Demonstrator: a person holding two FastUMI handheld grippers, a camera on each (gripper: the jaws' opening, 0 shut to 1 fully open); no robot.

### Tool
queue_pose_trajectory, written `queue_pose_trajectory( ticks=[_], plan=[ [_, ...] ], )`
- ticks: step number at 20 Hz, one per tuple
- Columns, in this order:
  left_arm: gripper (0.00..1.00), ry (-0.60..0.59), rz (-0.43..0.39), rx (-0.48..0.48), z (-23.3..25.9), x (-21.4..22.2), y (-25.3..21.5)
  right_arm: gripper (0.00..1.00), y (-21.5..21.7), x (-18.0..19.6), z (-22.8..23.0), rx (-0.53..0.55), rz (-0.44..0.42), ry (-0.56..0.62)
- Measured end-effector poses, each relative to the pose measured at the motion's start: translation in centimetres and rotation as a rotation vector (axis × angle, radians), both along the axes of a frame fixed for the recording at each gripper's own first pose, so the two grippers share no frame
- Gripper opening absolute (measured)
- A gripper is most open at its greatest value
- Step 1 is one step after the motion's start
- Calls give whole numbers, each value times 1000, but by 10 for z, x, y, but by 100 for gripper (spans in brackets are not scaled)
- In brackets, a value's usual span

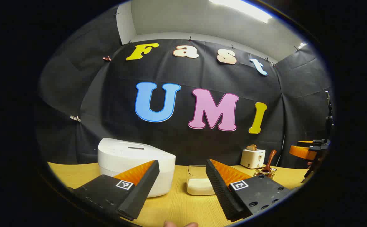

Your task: Close the left gripper, press the button to open the rice cooker; take a wooden spoon from the chopstick holder with the right hand, scoop a spoonful of rice and pour it into the rice cooker, then put the wooden spoon back into the chopstick holder.

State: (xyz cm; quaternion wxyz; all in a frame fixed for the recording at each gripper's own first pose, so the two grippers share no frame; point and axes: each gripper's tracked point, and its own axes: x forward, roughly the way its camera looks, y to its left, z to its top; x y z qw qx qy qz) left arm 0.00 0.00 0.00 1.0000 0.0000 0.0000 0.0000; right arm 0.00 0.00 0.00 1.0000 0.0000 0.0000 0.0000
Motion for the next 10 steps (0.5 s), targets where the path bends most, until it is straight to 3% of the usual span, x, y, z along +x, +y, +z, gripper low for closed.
queue_pose_trajectory(
  ticks=[10],
  plan=[
    [96,11,4,17,-3,0,0,98,0,0,0,-3,-1,-3]
  ],
)
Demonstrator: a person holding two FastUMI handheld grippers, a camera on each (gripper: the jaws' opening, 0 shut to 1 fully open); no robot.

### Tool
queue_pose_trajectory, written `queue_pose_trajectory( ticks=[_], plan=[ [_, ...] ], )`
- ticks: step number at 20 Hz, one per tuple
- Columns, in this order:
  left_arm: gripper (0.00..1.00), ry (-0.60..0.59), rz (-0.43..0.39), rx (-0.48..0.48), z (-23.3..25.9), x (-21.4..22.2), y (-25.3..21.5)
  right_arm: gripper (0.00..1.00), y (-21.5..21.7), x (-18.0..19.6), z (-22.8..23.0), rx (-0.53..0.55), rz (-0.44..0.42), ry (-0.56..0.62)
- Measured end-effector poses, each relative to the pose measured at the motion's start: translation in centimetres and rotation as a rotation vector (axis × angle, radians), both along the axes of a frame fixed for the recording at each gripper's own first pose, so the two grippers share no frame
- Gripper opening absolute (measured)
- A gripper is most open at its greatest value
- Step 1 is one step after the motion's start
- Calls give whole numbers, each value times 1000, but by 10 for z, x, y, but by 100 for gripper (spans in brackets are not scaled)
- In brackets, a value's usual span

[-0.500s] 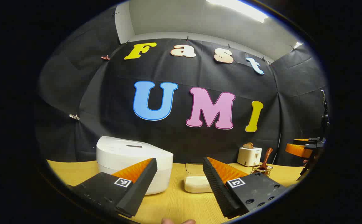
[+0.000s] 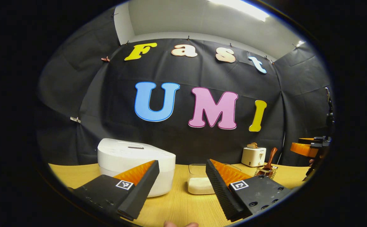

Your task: Close the left gripper, press the button to open the rice cooker; take a wooden spoon from the chopstick holder with the right hand, scoop a spoonful of rice and pour it into the rice cooker, then put the wooden spoon back into the chopstick holder.

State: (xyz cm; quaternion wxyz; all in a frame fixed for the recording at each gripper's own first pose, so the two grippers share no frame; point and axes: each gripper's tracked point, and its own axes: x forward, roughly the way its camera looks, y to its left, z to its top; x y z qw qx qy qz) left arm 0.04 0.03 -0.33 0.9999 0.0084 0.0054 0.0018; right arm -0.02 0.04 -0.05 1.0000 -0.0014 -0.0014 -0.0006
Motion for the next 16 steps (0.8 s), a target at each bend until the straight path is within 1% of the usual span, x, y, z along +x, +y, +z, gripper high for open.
queue_pose_trajectory(
  ticks=[10,11,13,14,15,16],
  plan=[
    [95,14,0,15,1,1,1,98,4,-1,1,3,9,-2],
    [88,13,2,21,4,2,3,98,4,-1,2,1,10,-2],
    [37,-2,5,44,18,4,16,98,3,0,2,-9,11,-5],
    [11,-9,30,49,25,10,29,98,1,0,1,-13,8,-6],
    [6,-13,19,44,37,16,35,98,0,0,1,-12,7,-5],
    [8,-15,11,32,51,23,44,98,1,1,1,-8,8,-5]
  ],
)
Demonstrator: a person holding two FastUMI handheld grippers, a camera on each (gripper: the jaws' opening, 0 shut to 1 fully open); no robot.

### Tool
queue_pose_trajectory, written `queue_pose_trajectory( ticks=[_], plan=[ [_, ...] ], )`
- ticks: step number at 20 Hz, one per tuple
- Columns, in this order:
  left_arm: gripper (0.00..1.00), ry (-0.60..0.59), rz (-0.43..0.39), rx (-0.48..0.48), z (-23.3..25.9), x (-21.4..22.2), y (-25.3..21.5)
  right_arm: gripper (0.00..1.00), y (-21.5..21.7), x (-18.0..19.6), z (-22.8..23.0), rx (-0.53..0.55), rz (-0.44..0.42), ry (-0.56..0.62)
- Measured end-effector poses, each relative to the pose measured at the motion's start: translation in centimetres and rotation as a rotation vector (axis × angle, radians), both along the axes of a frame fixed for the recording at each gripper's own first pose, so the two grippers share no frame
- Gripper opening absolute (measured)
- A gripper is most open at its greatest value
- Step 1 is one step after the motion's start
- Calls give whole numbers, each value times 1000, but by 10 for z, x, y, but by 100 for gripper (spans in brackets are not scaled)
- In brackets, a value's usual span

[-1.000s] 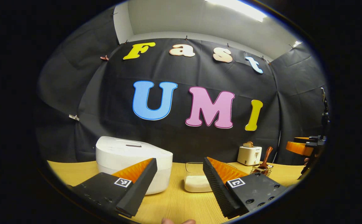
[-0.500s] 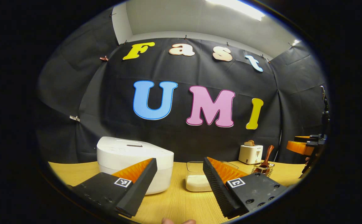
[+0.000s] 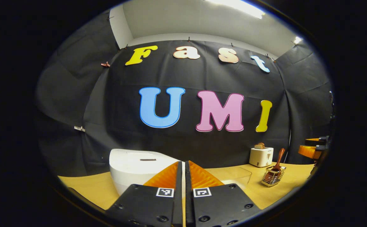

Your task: Close the left gripper, press the button to open the rice cooker; take a wooden spoon from the chopstick holder with the right hand, scoop a spoonful of rice and pour it into the rice cooker, then put the wooden spoon back into the chopstick holder.

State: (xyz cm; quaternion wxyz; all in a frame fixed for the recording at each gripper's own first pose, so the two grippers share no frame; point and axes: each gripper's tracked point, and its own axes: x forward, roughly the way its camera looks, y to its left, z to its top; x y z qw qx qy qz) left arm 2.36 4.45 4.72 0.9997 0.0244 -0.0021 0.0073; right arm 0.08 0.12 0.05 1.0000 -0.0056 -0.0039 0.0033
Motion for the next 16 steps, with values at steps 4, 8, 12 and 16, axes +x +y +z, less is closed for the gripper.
queue_pose_trajectory(
  ticks=[4,8,12,16],
  plan=[
    [9,62,-54,-63,28,48,28,98,-2,1,-4,-16,-2,5],
    [5,180,14,-61,18,91,69,98,-1,4,-6,-70,-1,2],
    [5,366,-4,-93,-19,114,79,97,-7,6,-8,-82,-11,8],
    [5,479,31,-100,-49,122,89,98,-14,8,-15,-72,-23,24]
  ],
)
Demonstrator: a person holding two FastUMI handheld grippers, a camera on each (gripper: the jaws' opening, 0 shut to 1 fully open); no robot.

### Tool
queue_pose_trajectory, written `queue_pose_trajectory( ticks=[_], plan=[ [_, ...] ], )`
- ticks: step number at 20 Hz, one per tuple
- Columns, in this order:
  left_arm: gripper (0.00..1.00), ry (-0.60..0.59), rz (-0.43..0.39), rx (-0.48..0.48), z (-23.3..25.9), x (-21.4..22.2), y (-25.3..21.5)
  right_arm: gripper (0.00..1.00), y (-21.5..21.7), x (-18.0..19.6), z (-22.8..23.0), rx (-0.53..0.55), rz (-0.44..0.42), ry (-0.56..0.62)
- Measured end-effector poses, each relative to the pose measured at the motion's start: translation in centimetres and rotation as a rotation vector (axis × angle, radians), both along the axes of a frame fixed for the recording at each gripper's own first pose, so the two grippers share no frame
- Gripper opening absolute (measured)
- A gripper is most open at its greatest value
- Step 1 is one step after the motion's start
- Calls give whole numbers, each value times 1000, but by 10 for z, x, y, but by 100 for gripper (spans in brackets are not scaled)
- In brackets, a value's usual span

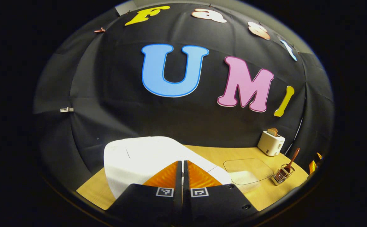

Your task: Close the left gripper, press the button to open the rice cooker; take a wooden spoon from the chopstick holder with the right hand, scoop a spoonful of rice and pour it into the rice cooker, then put the wooden spoon back into the chopstick holder.

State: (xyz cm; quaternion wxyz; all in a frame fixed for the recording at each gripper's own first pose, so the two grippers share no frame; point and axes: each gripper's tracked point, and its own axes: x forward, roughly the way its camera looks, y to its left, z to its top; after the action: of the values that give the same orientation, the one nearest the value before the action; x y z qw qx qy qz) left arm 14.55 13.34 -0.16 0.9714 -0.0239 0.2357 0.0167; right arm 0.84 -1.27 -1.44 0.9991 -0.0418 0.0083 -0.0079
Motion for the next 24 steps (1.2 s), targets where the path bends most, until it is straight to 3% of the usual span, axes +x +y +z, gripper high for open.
queue_pose_trajectory(
  ticks=[6,12,16,24],
  plan=[
    [5,106,20,39,-21,-4,11,98,-5,1,-2,7,-8,5],
    [6,144,19,102,-25,-5,10,98,-1,2,-6,4,-1,15],
    [6,141,18,95,-22,-3,8,98,-2,2,-4,3,-2,11],
    [6,-253,114,231,80,42,28,98,-4,2,-5,-1,-10,8]
  ],
)
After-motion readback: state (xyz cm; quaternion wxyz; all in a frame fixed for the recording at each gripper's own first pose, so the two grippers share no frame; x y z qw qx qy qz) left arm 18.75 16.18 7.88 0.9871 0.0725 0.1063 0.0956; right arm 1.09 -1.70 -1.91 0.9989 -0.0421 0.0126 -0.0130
